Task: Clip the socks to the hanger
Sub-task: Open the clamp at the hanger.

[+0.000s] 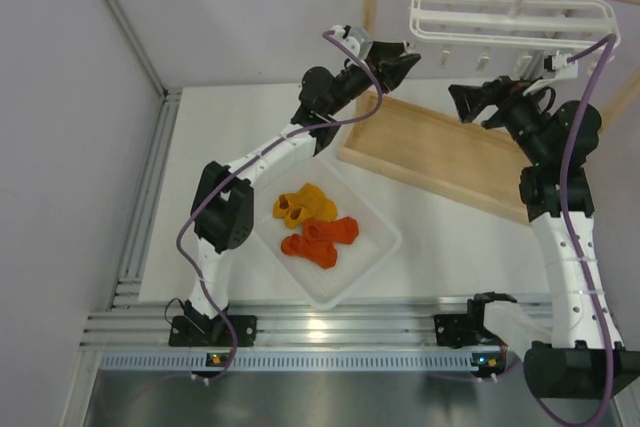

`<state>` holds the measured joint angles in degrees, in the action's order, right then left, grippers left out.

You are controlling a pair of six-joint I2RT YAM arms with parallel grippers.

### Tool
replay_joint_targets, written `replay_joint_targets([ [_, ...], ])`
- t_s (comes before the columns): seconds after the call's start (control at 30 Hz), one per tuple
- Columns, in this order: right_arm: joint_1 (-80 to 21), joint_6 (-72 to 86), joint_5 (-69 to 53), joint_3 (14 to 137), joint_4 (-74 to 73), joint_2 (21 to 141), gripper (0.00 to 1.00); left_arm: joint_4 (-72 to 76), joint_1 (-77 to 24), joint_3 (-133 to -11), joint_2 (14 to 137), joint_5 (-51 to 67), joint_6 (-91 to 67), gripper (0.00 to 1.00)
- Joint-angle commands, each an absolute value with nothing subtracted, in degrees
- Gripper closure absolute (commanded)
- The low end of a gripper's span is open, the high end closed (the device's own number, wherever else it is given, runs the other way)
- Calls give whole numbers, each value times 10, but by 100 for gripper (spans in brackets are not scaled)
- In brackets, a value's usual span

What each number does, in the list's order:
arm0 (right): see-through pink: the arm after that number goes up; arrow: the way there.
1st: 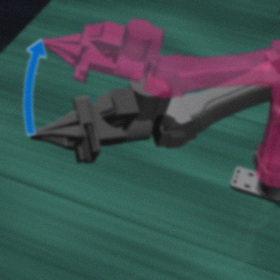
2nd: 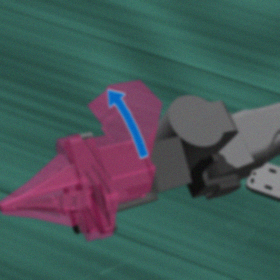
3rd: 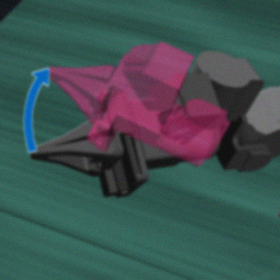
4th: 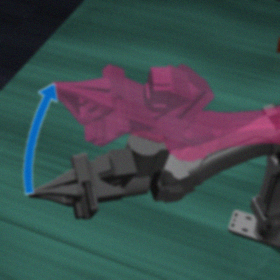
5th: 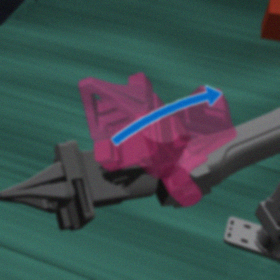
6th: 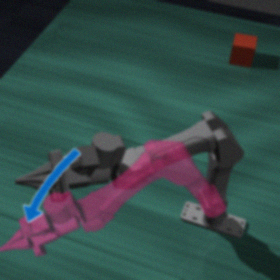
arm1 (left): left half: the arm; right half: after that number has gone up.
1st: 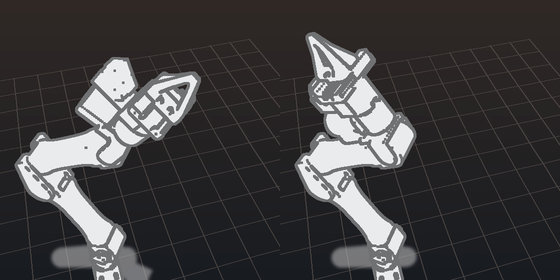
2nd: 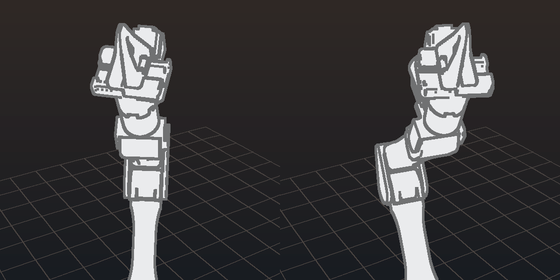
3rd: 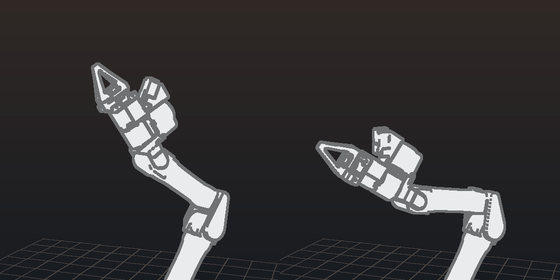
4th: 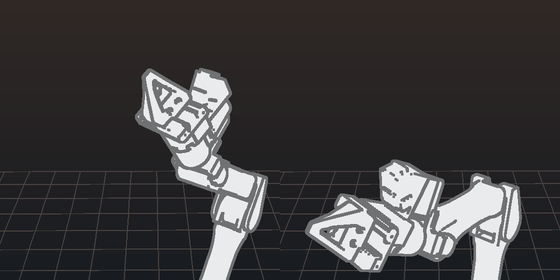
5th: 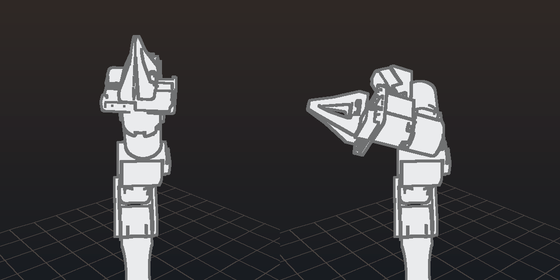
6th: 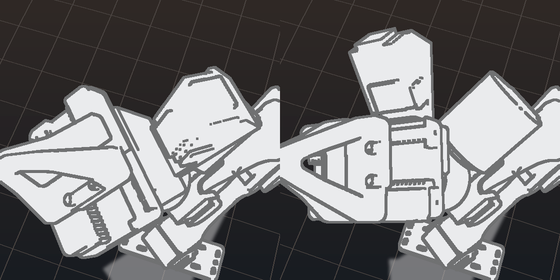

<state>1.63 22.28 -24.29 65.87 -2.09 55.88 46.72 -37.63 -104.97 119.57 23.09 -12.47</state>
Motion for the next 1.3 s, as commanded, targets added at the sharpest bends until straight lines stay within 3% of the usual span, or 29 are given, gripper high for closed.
replay_joint_targets([
  [0.0, 4, 230, -236, 693, 39, 569, 9, 496, -379, -1079, 1184, 240, -135, 58],
  [0.2, -38, 231, -184, 702, 68, 581, 12, 469, -381, -1065, 1162, 267, -117, 66],
  [0.33, -64, 232, -160, 710, 83, 592, 15, 418, -390, -1056, 1139, 267, -81, 89],
  [0.47, -94, 239, -149, 714, 94, 603, 20, 374, -397, -1053, 1125, 260, -59, 100],
  [0.73, -127, 252, -134, 738, 96, 640, 32, 333, -400, -1051, 1106, 260, -46, 100],
  [1.27, -160, 182, -118, 791, 73, 690, 32, 260, -412, -1057, 1088, 277, 23, 100],
])
